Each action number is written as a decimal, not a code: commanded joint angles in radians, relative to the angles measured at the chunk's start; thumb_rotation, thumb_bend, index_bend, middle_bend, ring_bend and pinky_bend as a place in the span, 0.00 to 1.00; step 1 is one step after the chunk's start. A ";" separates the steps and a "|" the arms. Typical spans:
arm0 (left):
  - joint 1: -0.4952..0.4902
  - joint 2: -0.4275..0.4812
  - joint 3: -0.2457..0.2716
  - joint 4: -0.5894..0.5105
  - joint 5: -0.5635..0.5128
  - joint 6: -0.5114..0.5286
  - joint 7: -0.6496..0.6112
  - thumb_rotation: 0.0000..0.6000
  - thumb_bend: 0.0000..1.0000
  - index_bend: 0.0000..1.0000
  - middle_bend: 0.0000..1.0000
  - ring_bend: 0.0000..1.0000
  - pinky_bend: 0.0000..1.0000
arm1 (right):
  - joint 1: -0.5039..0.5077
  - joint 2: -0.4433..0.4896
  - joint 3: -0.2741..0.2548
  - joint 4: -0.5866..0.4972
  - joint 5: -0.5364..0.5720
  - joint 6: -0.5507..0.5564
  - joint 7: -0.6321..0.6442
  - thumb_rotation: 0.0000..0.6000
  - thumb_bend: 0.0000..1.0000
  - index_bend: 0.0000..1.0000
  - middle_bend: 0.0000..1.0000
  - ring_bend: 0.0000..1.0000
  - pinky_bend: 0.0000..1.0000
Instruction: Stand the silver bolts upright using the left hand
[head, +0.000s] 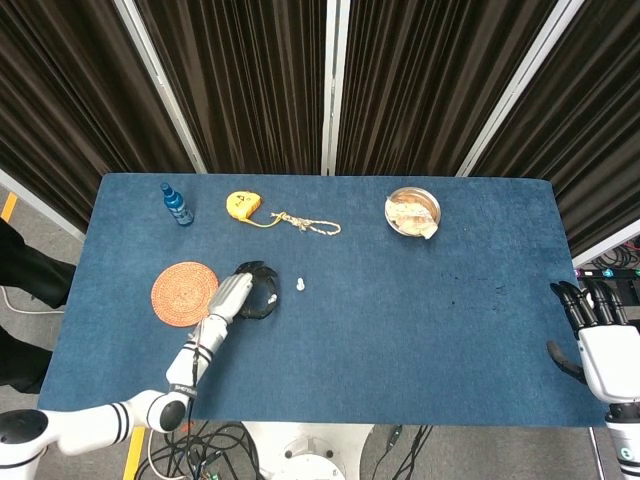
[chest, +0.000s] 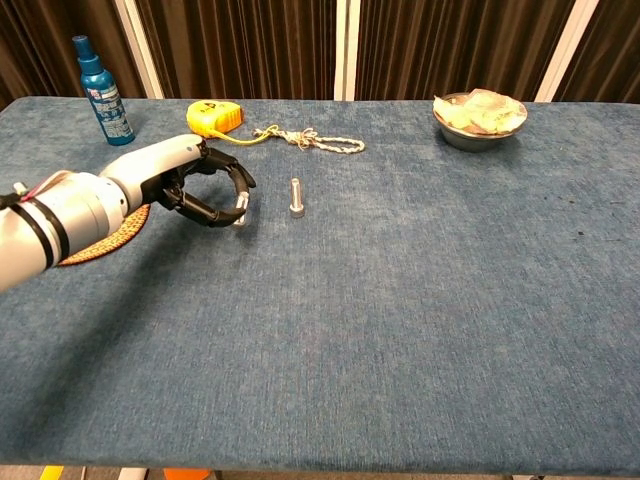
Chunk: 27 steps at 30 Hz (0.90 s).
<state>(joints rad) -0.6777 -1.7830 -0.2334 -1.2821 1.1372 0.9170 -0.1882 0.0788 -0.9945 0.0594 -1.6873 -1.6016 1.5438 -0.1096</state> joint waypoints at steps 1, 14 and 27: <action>0.022 -0.052 -0.002 0.082 0.050 0.044 -0.078 1.00 0.37 0.50 0.23 0.06 0.00 | -0.002 0.002 0.000 -0.003 0.000 0.002 -0.002 1.00 0.19 0.09 0.14 0.00 0.01; 0.027 -0.103 0.040 0.205 0.154 0.097 -0.103 1.00 0.37 0.50 0.23 0.06 0.00 | -0.001 0.005 0.001 -0.011 -0.003 0.003 -0.011 1.00 0.19 0.09 0.14 0.00 0.01; 0.025 -0.105 0.037 0.212 0.163 0.099 -0.065 1.00 0.37 0.47 0.23 0.06 0.00 | -0.003 0.004 0.001 -0.007 -0.003 0.004 -0.005 1.00 0.19 0.09 0.14 0.00 0.01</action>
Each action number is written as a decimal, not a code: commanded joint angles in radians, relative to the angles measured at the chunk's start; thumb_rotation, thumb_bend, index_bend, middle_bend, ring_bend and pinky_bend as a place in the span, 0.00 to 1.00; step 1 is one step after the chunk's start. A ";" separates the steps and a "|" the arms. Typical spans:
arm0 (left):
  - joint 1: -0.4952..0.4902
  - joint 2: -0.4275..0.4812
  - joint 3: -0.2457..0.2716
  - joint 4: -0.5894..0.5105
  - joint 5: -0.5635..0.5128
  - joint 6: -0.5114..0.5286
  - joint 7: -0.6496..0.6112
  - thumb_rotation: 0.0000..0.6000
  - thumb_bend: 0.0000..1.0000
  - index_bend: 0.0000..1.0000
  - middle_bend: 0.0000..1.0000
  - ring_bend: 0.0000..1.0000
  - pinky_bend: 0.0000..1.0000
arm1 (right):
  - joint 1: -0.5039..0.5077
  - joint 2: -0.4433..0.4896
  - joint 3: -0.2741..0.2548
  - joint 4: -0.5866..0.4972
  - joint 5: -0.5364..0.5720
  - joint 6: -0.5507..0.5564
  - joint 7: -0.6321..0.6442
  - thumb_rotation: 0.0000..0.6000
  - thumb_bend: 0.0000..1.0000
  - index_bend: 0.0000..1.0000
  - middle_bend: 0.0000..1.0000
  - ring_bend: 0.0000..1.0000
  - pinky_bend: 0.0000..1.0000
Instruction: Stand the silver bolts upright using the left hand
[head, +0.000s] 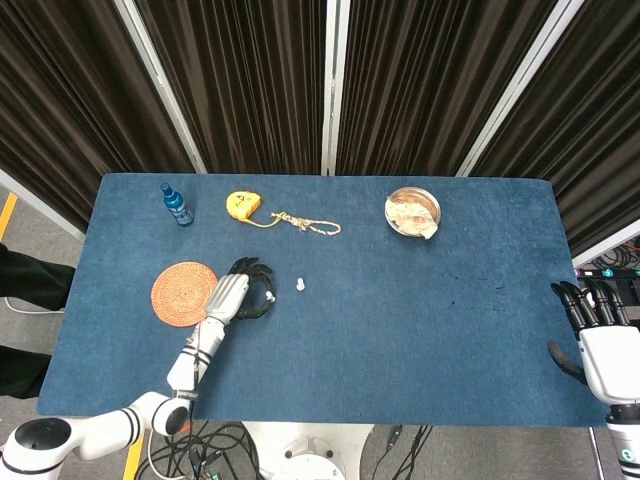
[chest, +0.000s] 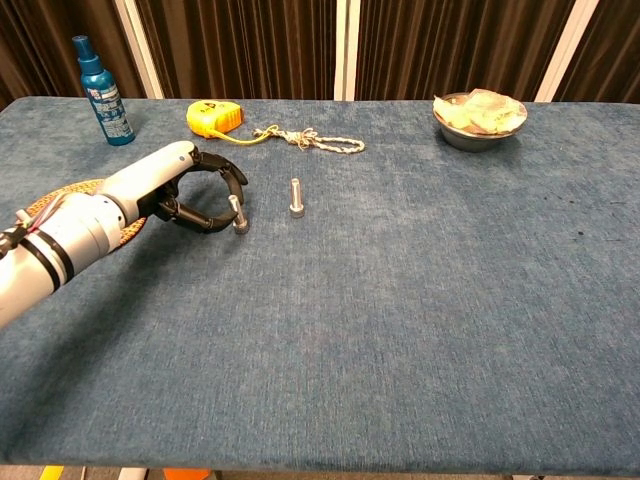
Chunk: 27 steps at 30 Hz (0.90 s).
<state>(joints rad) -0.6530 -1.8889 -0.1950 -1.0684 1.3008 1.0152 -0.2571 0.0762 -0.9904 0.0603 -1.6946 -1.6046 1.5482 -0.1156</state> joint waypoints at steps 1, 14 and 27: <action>0.000 0.001 -0.002 -0.002 0.001 0.002 0.006 1.00 0.37 0.47 0.23 0.06 0.00 | 0.000 0.000 0.000 0.000 0.000 0.000 0.001 1.00 0.19 0.09 0.14 0.00 0.01; 0.038 0.122 0.002 -0.128 0.065 0.109 0.051 0.97 0.36 0.27 0.18 0.01 0.00 | 0.005 0.004 0.003 0.004 -0.001 -0.004 0.008 1.00 0.19 0.09 0.14 0.00 0.01; 0.284 0.593 0.048 -0.499 -0.022 0.316 0.282 1.00 0.32 0.31 0.18 0.01 0.00 | 0.010 -0.001 0.008 0.066 0.025 -0.019 0.107 1.00 0.19 0.09 0.14 0.00 0.01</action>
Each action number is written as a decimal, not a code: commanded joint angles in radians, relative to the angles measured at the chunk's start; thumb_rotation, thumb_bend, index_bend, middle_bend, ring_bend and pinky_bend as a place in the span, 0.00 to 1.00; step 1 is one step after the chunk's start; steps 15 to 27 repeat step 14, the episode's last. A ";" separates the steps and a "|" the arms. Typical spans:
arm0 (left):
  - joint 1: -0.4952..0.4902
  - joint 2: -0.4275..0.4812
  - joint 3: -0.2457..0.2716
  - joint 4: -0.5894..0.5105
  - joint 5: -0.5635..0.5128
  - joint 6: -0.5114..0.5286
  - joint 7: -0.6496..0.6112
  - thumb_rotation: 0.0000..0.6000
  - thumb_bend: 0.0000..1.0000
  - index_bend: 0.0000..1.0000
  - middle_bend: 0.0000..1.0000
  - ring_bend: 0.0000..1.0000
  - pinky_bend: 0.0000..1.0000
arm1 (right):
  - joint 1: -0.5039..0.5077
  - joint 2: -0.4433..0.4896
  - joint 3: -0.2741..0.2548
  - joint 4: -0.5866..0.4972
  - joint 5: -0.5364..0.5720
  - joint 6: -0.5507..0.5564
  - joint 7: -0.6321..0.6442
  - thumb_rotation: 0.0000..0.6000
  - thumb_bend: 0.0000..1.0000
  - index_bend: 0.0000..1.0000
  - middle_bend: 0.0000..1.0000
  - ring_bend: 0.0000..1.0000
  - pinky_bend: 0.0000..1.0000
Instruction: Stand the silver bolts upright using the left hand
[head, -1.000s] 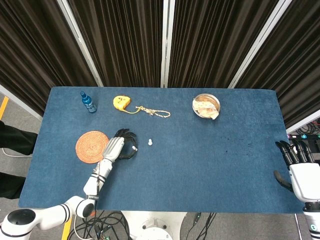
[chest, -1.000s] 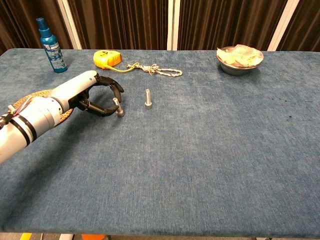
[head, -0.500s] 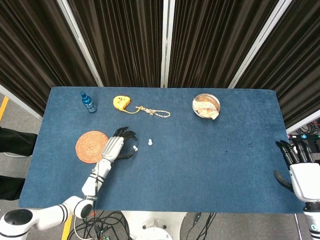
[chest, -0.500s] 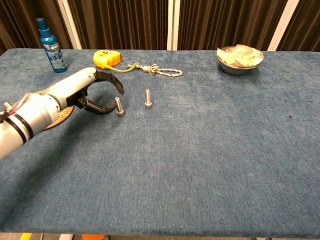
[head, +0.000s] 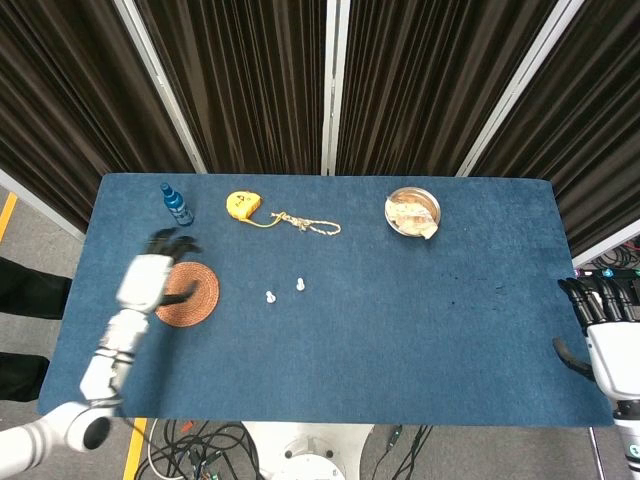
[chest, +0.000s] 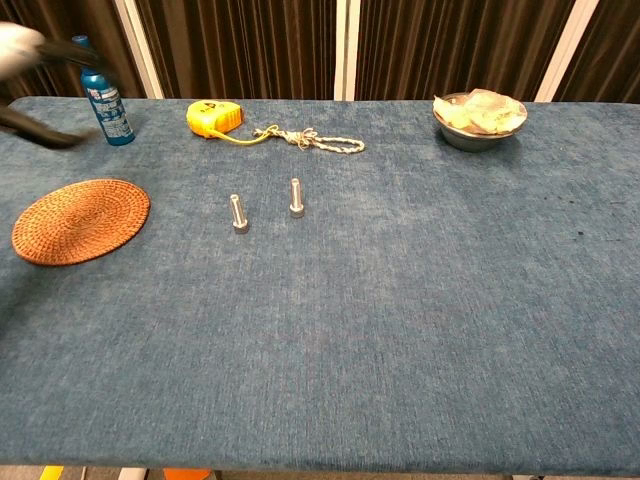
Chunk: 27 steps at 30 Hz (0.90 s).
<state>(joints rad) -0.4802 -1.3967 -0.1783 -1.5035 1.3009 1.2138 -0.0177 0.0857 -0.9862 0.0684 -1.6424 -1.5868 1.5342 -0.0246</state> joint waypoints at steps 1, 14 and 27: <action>0.135 0.119 0.038 -0.067 -0.023 0.141 0.038 1.00 0.32 0.32 0.18 0.01 0.00 | 0.002 -0.007 0.000 0.020 0.009 -0.009 0.022 1.00 0.19 0.09 0.14 0.00 0.01; 0.379 0.268 0.174 -0.130 0.080 0.364 0.022 1.00 0.30 0.32 0.18 0.01 0.00 | 0.011 -0.044 -0.007 0.055 0.004 -0.023 0.055 1.00 0.19 0.09 0.14 0.00 0.01; 0.379 0.268 0.174 -0.130 0.080 0.364 0.022 1.00 0.30 0.32 0.18 0.01 0.00 | 0.011 -0.044 -0.007 0.055 0.004 -0.023 0.055 1.00 0.19 0.09 0.14 0.00 0.01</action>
